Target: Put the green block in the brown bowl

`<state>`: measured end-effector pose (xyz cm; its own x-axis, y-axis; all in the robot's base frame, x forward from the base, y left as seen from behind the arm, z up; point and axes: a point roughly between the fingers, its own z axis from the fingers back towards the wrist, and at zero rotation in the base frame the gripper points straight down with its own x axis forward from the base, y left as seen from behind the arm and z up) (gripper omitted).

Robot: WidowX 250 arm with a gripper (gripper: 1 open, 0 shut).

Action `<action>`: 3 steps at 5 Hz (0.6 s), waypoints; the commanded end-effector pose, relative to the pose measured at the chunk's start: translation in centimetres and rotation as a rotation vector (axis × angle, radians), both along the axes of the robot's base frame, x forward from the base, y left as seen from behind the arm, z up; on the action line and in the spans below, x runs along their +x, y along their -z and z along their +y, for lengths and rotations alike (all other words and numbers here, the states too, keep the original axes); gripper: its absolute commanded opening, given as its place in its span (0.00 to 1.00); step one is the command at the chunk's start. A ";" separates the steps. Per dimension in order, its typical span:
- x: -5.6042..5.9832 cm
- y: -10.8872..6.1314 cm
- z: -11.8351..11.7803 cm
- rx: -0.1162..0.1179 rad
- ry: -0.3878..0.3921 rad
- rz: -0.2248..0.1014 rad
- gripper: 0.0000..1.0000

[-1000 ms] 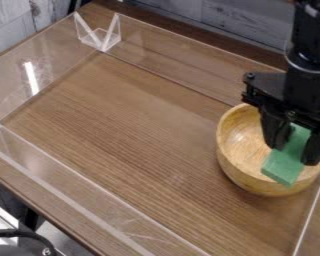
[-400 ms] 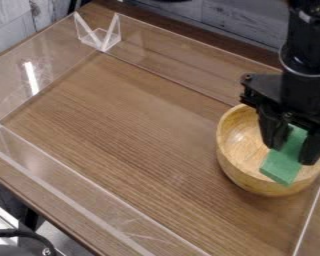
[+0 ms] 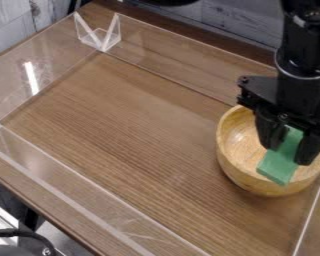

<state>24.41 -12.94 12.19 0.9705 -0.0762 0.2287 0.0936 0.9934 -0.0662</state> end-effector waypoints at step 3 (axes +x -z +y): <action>0.7 -0.2 0.2 -0.019 -0.014 -0.025 0.00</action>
